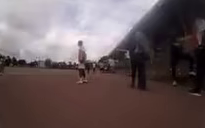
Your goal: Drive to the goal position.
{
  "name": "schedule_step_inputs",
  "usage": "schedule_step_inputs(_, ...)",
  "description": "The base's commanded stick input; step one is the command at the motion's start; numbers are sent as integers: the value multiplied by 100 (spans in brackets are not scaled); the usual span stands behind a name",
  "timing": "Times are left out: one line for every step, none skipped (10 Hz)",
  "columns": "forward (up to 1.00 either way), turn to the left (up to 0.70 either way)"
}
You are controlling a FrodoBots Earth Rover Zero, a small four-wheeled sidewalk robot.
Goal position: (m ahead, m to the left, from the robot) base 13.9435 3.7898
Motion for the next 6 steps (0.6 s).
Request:
schedule_step_inputs(100, 0)
schedule_step_inputs(100, 0)
schedule_step_inputs(100, 0)
schedule_step_inputs(100, 0)
schedule_step_inputs(100, 0)
schedule_step_inputs(100, 0)
